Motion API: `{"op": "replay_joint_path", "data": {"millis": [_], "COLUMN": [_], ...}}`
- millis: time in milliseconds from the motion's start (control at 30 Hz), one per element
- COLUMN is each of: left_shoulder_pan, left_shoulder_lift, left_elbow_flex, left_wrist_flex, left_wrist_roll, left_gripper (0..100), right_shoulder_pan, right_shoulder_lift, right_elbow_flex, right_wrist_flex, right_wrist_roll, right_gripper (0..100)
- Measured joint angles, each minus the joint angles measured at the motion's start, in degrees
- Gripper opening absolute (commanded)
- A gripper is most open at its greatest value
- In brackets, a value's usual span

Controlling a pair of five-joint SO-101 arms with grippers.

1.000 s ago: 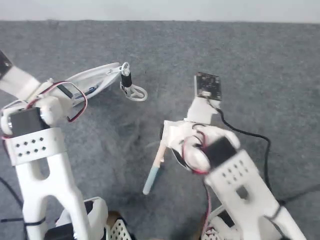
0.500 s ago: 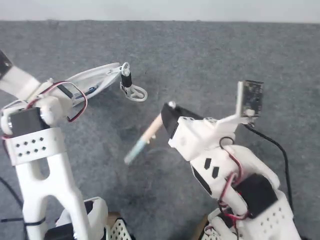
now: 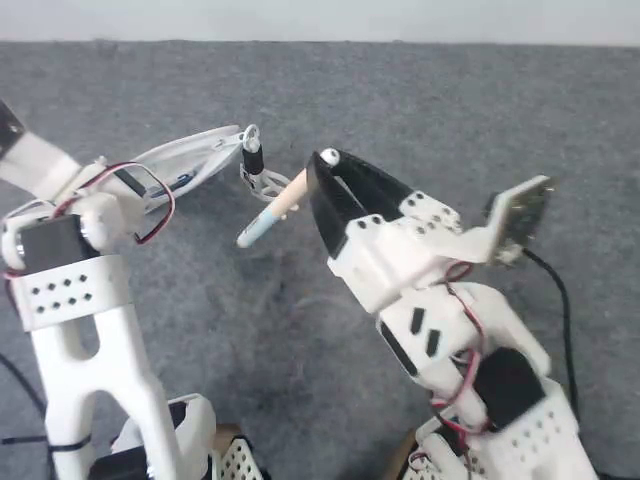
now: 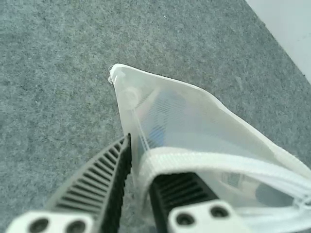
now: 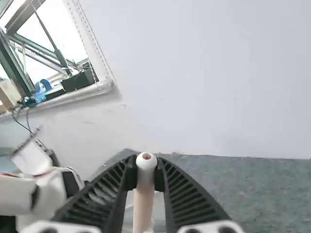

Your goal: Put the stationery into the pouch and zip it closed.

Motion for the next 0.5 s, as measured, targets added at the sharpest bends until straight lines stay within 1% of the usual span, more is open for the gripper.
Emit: {"op": "replay_joint_path", "data": {"millis": [100,233,500], "left_shoulder_pan": [0.0,0.0,0.0], "left_shoulder_lift": [0.0,0.0,0.0], "left_elbow_flex": [0.0,0.0,0.0], "left_wrist_flex": [0.0,0.0,0.0], "left_wrist_roll": [0.0,0.0,0.0], "left_gripper": [1,1,1], "right_shoulder_pan": [0.0,0.0,0.0], "right_shoulder_lift": [-0.8,-5.4,-12.2], "right_elbow_flex": [6.2,12.7,19.5], "right_wrist_flex": [-4.6,-9.3,-17.1], "right_wrist_roll": [1.0,1.1,1.3], "right_gripper": [0.6,0.6,0.6]}}
